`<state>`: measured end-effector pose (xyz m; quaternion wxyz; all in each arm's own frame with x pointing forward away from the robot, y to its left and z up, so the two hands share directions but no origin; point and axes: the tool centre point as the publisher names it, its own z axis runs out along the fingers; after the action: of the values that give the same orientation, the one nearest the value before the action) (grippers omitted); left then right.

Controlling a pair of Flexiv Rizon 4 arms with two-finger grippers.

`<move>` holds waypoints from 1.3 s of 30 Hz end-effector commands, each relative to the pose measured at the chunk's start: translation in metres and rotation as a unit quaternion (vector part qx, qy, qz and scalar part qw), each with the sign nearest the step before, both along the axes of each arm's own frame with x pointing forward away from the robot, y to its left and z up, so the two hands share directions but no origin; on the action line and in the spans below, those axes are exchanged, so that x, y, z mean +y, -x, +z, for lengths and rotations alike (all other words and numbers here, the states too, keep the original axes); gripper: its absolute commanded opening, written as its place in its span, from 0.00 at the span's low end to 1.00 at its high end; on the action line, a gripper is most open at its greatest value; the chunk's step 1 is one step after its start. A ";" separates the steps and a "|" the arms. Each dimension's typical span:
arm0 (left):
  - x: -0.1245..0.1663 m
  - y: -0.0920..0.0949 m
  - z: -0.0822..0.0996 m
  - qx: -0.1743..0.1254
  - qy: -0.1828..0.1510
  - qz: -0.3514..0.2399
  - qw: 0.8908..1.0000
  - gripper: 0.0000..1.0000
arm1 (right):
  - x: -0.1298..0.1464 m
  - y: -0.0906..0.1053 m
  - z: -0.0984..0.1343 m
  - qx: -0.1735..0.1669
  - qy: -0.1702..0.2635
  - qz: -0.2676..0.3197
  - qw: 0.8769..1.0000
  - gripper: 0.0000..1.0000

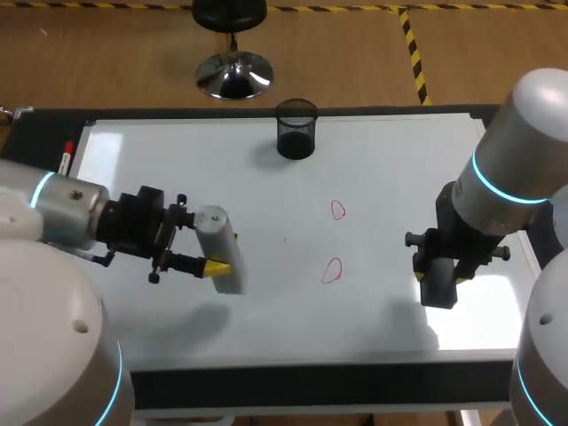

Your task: Pick up the inspection probe, press it on each red-marked spot on the whiteboard one by one, put down the probe, pick up the eraser, and wipe off all the red marks.

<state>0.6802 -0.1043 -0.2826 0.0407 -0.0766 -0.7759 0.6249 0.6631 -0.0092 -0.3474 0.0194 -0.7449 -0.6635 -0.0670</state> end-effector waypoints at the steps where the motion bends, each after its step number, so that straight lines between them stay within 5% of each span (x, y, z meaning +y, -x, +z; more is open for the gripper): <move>1: -0.021 0.000 -0.007 0.002 -0.003 -0.005 1.000 0.00 | -0.001 0.001 0.001 0.000 -0.001 0.000 1.000 0.00; 20: -0.089 0.010 -0.017 0.013 -0.005 -0.043 0.999 0.00 | -0.001 0.001 0.001 0.000 -0.001 0.000 1.000 0.00; 39: -0.140 -0.027 -0.022 0.021 0.012 -0.027 0.999 0.00 | -0.001 0.001 0.001 0.000 -0.001 0.000 1.000 0.00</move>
<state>0.7008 -0.2334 -0.2995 0.0705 -0.0830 -0.7660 0.6336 0.6632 -0.0091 -0.3477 0.0194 -0.7448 -0.6636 -0.0671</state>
